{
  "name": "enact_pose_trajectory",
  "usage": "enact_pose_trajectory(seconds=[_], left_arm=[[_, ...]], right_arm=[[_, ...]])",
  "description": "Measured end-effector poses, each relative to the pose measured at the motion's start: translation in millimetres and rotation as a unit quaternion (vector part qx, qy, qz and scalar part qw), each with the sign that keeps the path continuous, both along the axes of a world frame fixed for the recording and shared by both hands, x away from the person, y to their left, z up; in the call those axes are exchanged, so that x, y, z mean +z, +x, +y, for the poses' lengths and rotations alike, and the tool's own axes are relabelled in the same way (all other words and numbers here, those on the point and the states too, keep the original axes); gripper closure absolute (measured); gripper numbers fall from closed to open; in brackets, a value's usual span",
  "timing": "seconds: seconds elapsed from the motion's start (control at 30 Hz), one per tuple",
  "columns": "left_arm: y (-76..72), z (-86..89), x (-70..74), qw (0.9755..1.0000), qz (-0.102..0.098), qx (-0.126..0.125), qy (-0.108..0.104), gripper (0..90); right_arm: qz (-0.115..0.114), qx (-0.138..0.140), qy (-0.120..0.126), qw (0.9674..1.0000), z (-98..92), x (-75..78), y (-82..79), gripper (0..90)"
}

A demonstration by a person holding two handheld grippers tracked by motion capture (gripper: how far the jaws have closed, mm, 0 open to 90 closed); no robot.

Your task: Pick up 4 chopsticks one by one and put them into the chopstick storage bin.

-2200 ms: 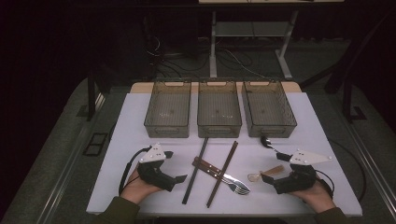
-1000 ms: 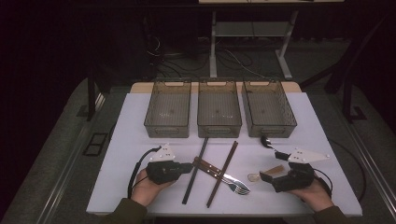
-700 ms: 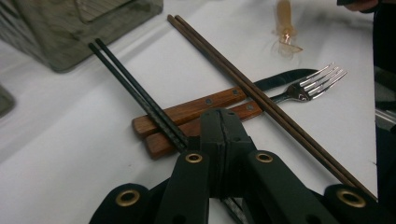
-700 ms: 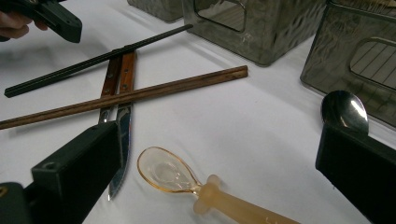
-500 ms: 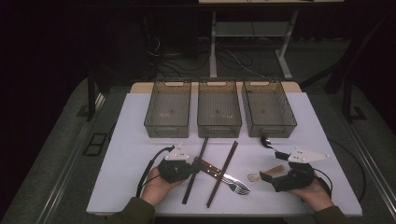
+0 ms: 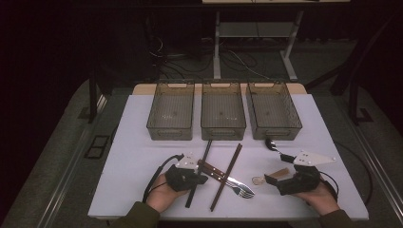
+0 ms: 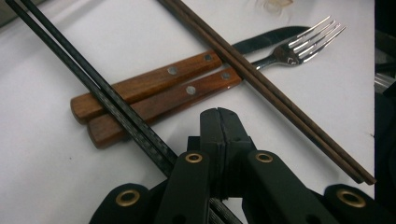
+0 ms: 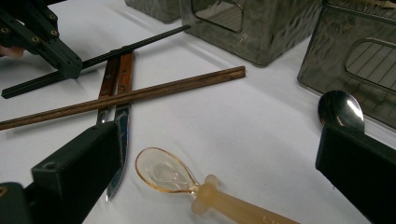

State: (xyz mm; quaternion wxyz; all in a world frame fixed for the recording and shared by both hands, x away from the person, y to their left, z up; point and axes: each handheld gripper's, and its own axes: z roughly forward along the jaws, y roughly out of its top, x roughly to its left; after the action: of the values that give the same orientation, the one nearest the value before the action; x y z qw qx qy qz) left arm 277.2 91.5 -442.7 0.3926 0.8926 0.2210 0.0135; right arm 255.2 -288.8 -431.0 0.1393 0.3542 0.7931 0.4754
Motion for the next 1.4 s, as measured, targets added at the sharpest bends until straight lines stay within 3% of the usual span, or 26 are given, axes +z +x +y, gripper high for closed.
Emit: enact_pose_trajectory(seconds=[0.5, 0.9, 1.07, 1.2, 1.4], left_arm=[[0.7, 0.2, -3.4, 0.9996, 0.003, -0.011, 0.026, 90.0], [-1.9, 0.1, -2.9, 0.9996, 0.009, -0.009, 0.023, 89.9], [-13.2, -0.4, 0.6, 0.9992, 0.012, -0.028, 0.024, 89.9], [-19.0, 2.3, -1.7, 0.9989, 0.028, -0.025, 0.028, 89.9], [-19.9, 11.0, -1.5, 0.9988, 0.032, -0.026, 0.028, 89.9]], right_arm=[[0.000, 0.000, 0.001, 1.0000, -0.3, 0.2, -0.2, 0.3], [-0.001, 0.000, 0.001, 1.0000, -0.4, 0.2, -0.4, 0.3], [0.000, -0.001, 0.001, 1.0000, -1.0, 0.4, -0.4, 0.3], [0.001, -0.002, 0.003, 1.0000, -1.3, 0.6, -0.5, 0.3], [-0.001, -0.002, 0.003, 1.0000, -1.8, 0.7, -0.6, 0.3]])
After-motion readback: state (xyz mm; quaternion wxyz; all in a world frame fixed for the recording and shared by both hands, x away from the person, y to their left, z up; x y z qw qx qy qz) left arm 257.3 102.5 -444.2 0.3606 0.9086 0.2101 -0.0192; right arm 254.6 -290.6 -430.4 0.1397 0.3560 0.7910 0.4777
